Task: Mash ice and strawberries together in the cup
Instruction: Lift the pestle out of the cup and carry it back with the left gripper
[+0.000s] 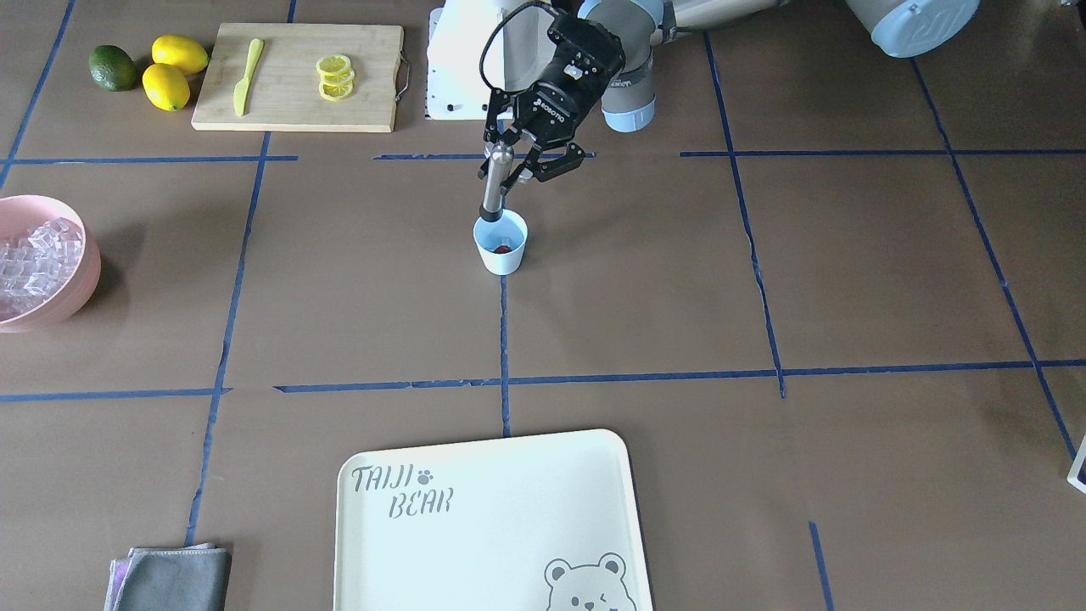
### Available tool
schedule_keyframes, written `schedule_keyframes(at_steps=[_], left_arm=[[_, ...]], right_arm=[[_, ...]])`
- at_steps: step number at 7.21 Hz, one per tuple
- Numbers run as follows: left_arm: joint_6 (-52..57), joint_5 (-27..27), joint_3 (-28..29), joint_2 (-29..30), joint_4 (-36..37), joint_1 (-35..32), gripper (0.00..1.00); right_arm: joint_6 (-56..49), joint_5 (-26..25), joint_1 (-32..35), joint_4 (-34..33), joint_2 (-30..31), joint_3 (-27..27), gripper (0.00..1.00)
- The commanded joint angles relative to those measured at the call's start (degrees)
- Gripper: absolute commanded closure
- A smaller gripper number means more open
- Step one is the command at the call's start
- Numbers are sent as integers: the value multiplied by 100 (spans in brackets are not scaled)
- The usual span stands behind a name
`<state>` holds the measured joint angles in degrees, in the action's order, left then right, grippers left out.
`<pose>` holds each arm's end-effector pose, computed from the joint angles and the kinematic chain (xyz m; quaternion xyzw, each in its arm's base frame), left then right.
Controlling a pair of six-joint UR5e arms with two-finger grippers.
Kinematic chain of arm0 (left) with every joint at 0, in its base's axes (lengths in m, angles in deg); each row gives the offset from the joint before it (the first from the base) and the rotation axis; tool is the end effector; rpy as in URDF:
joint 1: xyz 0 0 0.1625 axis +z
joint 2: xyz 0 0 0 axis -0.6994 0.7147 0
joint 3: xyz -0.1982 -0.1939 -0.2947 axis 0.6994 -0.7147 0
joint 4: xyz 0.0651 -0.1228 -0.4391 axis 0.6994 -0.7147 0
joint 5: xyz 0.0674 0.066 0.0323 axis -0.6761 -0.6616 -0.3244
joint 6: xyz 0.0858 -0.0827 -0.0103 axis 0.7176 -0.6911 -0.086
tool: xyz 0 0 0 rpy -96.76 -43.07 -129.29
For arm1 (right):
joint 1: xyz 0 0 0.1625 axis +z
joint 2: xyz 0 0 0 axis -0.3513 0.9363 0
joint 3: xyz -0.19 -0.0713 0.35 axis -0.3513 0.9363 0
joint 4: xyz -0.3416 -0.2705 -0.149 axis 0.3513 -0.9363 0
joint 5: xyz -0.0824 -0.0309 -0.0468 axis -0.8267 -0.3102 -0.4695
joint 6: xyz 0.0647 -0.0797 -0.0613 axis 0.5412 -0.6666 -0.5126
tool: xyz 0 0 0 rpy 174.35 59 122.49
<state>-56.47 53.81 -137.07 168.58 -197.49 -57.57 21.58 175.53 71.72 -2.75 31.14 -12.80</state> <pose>0.5021 -0.3358 0.0855 0.6318 0.5582 -0.1072 0.5269 0.0632 -0.5395 0.6204 0.0929 -0.4155 -0.0720 0.9020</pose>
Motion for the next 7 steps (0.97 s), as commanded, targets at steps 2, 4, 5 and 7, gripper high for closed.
schedule_keyframes(at_steps=[2,4,5,7], left_arm=[[-1601,1279,-635,-326,1246,-1033,100],[-3024,3181,-627,-1062,1758,-2286,100],[-3492,4462,-618,-1335,2205,-3085,100],[-3971,7125,-548,-1898,3180,-4476,100]], right_arm=[[0,-21,0,3,-32,25,1],[0,-38,0,3,-33,25,1],[0,-12,0,3,-6,25,1],[0,-12,0,3,3,-19,1]])
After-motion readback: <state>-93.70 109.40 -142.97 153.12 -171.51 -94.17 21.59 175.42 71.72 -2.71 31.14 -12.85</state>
